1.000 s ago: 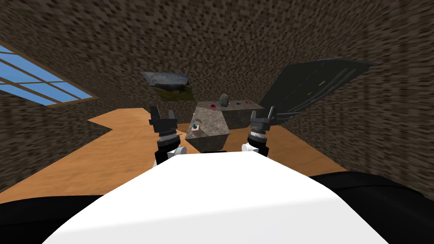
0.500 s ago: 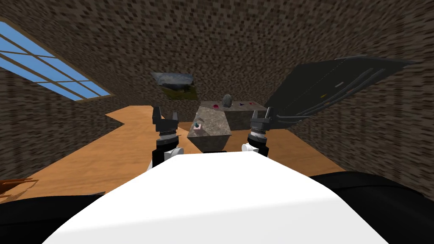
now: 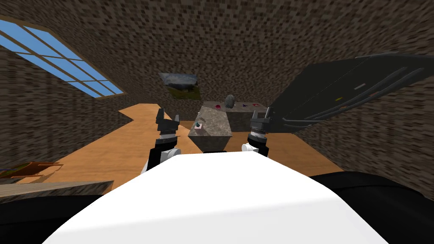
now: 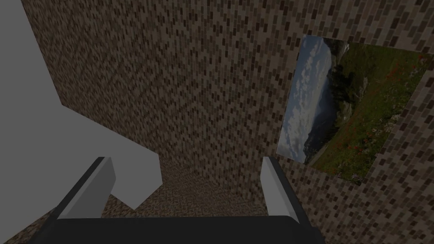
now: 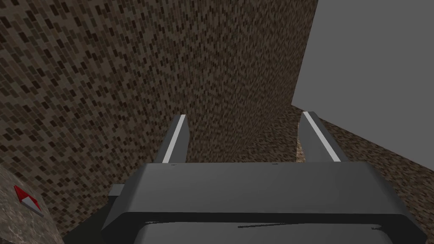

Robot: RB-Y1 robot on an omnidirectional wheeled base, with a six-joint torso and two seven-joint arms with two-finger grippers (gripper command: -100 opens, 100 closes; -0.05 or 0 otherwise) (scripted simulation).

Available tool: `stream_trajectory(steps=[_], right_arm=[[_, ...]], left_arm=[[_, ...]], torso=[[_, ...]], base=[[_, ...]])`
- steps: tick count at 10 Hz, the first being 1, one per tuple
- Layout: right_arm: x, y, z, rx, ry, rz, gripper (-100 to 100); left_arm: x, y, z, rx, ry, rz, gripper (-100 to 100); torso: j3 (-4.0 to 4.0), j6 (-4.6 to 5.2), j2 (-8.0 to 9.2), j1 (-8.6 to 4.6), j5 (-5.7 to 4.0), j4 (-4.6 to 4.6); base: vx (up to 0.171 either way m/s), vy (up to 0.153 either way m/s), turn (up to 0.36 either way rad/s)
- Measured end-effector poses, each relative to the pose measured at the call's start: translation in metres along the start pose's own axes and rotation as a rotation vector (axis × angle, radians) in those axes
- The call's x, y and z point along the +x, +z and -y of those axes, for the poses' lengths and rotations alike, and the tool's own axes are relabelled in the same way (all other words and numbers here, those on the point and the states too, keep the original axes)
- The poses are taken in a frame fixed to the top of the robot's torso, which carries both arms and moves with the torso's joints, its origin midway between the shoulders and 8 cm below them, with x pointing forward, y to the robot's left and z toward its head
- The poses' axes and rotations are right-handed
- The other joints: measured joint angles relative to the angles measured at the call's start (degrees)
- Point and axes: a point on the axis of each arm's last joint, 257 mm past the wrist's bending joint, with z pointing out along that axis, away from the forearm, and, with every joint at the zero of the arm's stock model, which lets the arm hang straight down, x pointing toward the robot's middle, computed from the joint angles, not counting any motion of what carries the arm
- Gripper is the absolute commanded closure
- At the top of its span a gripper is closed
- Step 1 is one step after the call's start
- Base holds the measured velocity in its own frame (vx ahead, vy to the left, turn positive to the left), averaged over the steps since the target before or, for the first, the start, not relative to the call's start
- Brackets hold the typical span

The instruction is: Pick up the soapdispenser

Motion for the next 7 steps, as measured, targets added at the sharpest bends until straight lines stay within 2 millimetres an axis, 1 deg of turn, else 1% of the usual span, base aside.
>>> stream_trajectory(steps=[2,7], right_arm=[[0.000,0.000,0.000,0.000,0.000,0.000,0],[0.000,0.000,0.000,0.000,0.000,0.000,0]], left_arm=[[-0.009,-0.003,-0.014,-0.060,-0.022,-0.004,-100],[-0.025,-0.013,-0.051,-0.220,-0.081,-0.002,-100]], torso=[[-0.01,0.00,-0.01,-0.05,-0.01,0.00],[0.11,0.01,0.19,0.03,0.00,0.04]], base=[[0.026,-0.068,0.146],[-0.026,-0.045,0.126]])
